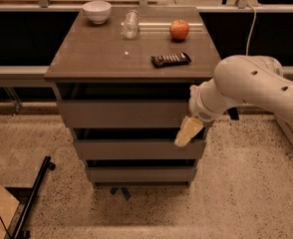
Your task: Open top drawer
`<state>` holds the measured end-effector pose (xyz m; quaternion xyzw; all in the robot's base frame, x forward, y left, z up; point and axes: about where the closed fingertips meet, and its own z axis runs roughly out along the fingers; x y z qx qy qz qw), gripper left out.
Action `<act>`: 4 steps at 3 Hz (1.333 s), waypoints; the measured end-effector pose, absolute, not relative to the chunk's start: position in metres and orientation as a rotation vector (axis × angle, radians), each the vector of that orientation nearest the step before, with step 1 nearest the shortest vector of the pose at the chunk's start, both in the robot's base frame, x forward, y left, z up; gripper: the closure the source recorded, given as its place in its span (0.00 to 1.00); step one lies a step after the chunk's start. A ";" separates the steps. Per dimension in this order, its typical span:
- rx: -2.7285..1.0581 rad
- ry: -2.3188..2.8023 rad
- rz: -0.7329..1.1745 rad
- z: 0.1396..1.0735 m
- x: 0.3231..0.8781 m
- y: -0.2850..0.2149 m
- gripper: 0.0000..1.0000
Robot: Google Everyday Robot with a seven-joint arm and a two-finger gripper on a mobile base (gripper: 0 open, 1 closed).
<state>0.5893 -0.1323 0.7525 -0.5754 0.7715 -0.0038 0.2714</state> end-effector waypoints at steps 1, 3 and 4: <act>-1.552 2.104 0.049 0.712 0.613 -0.134 0.00; -1.501 2.092 0.011 0.711 0.624 -0.129 0.00; -1.460 2.086 -0.034 0.706 0.646 -0.126 0.00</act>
Offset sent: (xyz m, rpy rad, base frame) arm 0.0209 -0.0020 -0.0318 0.0178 0.0330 0.0018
